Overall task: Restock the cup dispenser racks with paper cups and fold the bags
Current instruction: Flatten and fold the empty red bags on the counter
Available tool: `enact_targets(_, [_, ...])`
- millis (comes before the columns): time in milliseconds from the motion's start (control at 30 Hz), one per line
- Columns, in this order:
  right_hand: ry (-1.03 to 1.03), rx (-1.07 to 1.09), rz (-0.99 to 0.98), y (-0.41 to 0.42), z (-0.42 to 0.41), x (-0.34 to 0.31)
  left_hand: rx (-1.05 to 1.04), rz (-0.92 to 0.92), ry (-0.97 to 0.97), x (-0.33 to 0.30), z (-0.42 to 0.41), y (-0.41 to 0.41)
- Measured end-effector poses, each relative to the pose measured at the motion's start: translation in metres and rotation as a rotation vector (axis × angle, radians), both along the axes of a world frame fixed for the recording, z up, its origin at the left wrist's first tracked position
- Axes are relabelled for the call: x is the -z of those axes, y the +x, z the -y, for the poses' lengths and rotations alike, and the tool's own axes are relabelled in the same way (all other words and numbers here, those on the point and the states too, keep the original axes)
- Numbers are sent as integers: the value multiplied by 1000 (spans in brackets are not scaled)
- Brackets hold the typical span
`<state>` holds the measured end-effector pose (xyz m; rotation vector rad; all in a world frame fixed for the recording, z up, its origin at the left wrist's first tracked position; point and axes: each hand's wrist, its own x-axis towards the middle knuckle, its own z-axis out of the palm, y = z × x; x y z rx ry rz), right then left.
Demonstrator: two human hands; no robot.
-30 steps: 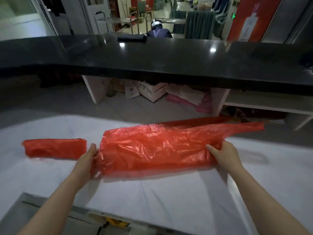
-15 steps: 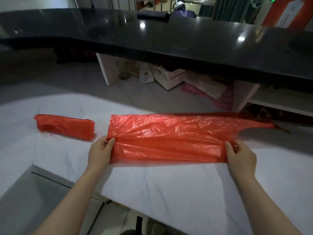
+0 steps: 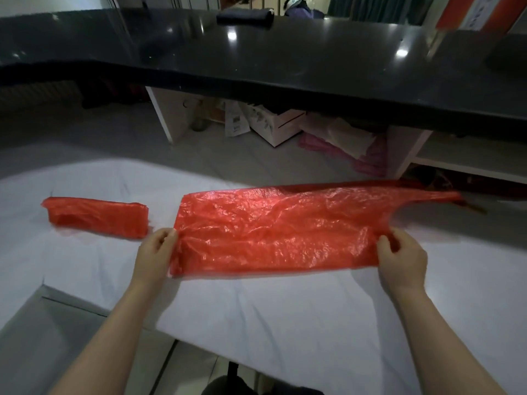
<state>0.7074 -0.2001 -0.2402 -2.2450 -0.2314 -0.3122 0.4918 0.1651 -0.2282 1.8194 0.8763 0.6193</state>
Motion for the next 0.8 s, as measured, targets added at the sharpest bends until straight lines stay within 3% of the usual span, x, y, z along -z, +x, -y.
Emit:
enact_targets(133, [-13,-33,26,-2,-1,2,-47,-59,27,6,-3,-3])
enact_targets(300, [-63,127,-70,3,-6,4,-144,-181,242,13,3,8])
enact_targets(467, [-146,183,-113,0,-10,1,-182,-204,285,14,6,11])
enact_targets(667, [-332,101,46,-11,-15,-11,-82,-66,207,7,12,-1])
enact_targets(800, [-389,47,-51,-6,-15,-11,72,-162,347,11,13,-6])
